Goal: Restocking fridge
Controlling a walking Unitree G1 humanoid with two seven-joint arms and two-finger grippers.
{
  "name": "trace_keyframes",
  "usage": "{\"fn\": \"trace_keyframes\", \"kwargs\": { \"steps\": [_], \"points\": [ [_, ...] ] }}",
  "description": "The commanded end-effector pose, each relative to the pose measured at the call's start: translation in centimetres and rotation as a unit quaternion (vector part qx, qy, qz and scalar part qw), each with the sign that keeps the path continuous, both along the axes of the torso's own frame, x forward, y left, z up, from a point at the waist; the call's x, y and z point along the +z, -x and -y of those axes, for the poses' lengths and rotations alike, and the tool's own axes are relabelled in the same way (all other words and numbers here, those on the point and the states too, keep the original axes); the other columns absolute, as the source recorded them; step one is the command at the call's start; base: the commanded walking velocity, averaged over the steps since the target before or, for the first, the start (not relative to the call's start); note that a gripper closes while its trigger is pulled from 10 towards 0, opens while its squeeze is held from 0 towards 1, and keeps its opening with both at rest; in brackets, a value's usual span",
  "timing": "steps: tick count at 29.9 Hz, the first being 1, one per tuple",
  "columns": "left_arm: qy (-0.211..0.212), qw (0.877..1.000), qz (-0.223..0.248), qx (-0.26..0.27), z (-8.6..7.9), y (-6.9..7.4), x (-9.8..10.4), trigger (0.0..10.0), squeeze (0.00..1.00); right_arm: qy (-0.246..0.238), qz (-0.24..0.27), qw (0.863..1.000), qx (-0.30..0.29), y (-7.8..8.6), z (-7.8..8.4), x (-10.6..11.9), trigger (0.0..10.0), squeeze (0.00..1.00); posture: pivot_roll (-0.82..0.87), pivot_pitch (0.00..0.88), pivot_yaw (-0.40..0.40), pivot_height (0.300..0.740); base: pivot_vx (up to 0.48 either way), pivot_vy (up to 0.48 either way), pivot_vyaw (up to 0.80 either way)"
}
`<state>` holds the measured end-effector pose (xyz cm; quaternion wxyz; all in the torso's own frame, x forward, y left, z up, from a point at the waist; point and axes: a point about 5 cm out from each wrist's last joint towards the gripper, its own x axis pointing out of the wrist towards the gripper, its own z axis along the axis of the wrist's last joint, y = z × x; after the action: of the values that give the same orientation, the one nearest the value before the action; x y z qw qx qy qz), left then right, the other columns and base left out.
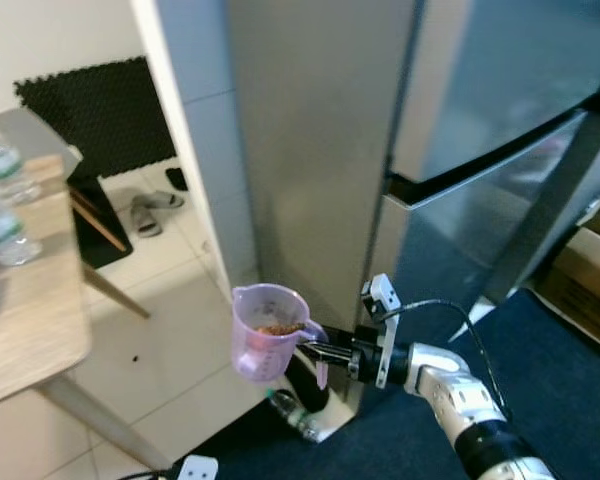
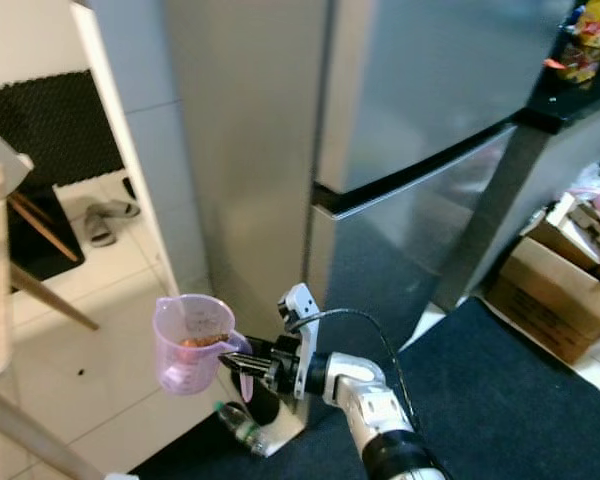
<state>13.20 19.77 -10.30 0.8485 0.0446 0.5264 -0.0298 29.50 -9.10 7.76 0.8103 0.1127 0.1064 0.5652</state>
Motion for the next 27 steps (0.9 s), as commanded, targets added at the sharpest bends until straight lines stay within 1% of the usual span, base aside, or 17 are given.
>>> {"fn": "trace_keyframes", "kwargs": {
  "steps": [1,4,10,20,21,22,23,24,26,27],
  "points": [
    [-0.004,1.000,-0.011,0.001,-0.4,0.8,-0.2,10.0,0.00,-0.013,0.011,1.000,0.010,-0.1,-0.9,0.6,10.0,0.00,0.01,0.000,0.034,0.740,0.000,-0.465,0.00],
    [-0.006,1.000,-0.009,0.000,-0.5,0.7,-0.2,10.0,0.00,-0.013,0.011,1.000,0.011,-0.1,-0.9,0.6,10.0,0.00,0.01,0.000,0.034,0.740,0.000,-0.461,0.00],
    [-0.007,1.000,-0.004,0.008,-0.5,0.5,-0.1,10.0,0.00,-0.013,0.012,1.000,0.011,-0.1,-0.9,0.6,10.0,0.00,0.01,0.000,0.032,0.740,0.000,0.000,0.00],
    [-0.012,1.000,0.002,0.005,-0.5,0.3,0.0,10.0,0.00,-0.013,0.012,1.000,0.013,-0.1,-0.9,0.6,10.0,0.00,0.01,0.000,0.032,0.740,0.000,0.000,0.00],
    [-0.010,1.000,0.010,0.010,-0.5,0.1,0.1,10.0,0.00,-0.013,0.012,1.000,0.013,-0.1,-0.9,0.6,10.0,0.00,0.01,0.000,0.032,0.740,0.000,0.000,0.00],
    [-0.013,0.999,0.026,0.016,-0.6,-0.5,0.3,10.0,0.00,-0.013,0.013,1.000,0.013,-0.1,-0.9,0.7,10.0,0.00,0.01,0.000,0.032,0.740,0.000,0.000,0.00],
    [-0.013,0.999,0.026,0.016,-0.6,-0.5,0.3,10.0,0.00,-0.013,0.013,1.000,0.013,-0.1,-0.9,0.7,10.0,0.00,0.01,0.000,0.032,0.740,0.000,0.000,0.00],
    [-0.015,0.999,0.038,0.020,-0.7,-1.0,0.5,10.0,0.00,-0.013,0.013,1.000,0.013,-0.1,-0.9,0.7,10.0,0.00,0.01,0.000,0.032,0.740,0.000,0.000,0.00],
    [-0.024,0.994,0.087,0.054,-1.7,-3.2,1.6,10.0,0.00,-0.015,0.014,1.000,0.008,-0.2,-0.8,0.8,10.0,0.00,0.01,0.000,0.027,0.740,0.000,0.000,0.00],
    [-0.028,0.990,0.119,0.075,-2.4,-4.8,2.5,10.0,0.00,-0.017,0.016,1.000,-0.001,-0.4,-0.7,0.9,10.0,0.00,0.01,0.000,0.027,0.740,0.000,0.000,0.00]
  ]
}}
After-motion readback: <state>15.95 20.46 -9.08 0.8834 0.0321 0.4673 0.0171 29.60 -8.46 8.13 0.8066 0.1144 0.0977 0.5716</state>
